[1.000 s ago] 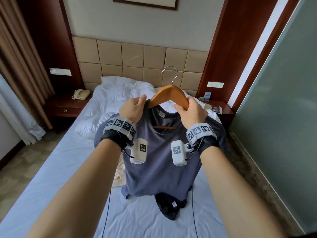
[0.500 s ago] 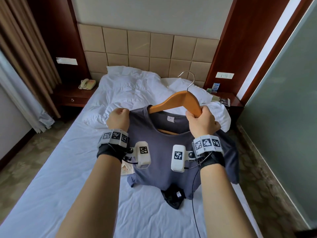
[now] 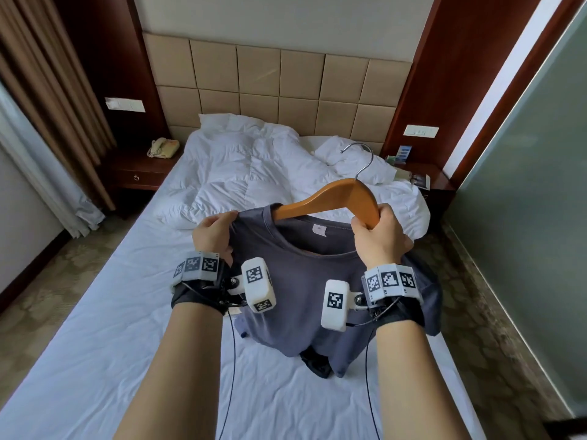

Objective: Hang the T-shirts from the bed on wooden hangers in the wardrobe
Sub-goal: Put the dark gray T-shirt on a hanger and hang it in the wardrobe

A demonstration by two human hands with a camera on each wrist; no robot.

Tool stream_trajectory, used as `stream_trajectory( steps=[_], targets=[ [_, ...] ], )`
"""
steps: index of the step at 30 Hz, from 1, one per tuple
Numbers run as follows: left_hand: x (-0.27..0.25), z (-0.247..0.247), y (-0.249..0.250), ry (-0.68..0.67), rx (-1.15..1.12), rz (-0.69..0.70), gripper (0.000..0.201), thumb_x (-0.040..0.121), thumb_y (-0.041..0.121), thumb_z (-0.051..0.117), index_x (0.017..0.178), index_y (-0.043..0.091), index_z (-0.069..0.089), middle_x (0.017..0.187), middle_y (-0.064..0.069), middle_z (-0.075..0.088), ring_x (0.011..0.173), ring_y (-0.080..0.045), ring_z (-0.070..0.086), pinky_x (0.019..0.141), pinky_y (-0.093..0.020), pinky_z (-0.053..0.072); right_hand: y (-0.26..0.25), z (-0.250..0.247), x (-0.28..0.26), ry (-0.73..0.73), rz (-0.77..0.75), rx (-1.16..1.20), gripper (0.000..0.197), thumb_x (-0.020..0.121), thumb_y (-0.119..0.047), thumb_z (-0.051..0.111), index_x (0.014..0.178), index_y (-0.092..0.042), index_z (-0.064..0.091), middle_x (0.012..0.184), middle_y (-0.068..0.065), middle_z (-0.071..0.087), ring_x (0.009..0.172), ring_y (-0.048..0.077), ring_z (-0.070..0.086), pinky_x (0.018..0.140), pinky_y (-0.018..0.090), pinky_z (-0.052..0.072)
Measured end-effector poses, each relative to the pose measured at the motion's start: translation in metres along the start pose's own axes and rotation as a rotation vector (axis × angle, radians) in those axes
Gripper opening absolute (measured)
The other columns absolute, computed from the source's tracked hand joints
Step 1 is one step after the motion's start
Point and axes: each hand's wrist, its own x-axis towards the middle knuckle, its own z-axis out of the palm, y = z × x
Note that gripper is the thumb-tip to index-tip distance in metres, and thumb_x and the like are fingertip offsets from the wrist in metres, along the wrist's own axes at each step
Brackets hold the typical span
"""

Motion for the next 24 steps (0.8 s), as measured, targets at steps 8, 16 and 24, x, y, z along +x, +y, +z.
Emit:
stream_trajectory(
  steps=[8, 16, 24],
  targets=[
    [-0.003, 0.004, -0.006, 0.145, -0.119, -0.115, 0.019, 0.080, 0.017, 0.079, 0.075, 0.007, 0.063, 0.058, -0.004, 0.047, 0.051, -0.014, 0.043, 0.038, -0.017, 0.032, 0.014, -0.014, 0.001, 0.098, 0.005, 0.021, 0.013, 0.090, -0.025, 0.065, 0.092, -0.021, 0.052, 0.086, -0.003, 0.061, 0.083, 0.020, 0.045, 0.109, 0.048, 0.031],
    [-0.010, 0.009, -0.003, -0.011, -0.064, -0.142, 0.020, 0.083, 0.036, 0.075, 0.082, 0.018, 0.067, 0.098, -0.006, 0.062, 0.092, -0.019, 0.056, 0.086, -0.039, 0.051, 0.008, -0.015, 0.006, 0.048, 0.008, 0.019, 0.013, 0.091, -0.024, 0.064, 0.096, -0.020, 0.054, 0.095, 0.000, 0.066, 0.094, 0.025, 0.054, 0.109, 0.045, 0.028],
    [-0.003, 0.006, -0.006, 0.011, 0.211, 0.050, 0.023, 0.078, 0.043, 0.073, 0.071, 0.022, 0.066, 0.077, -0.007, 0.063, 0.082, -0.028, 0.063, 0.082, -0.041, 0.053, 0.001, -0.008, 0.003, 0.011, -0.043, -0.045, 0.014, 0.091, -0.028, 0.063, 0.094, -0.021, 0.051, 0.089, -0.002, 0.063, 0.096, 0.030, 0.058, 0.102, 0.042, 0.028]
  ],
)
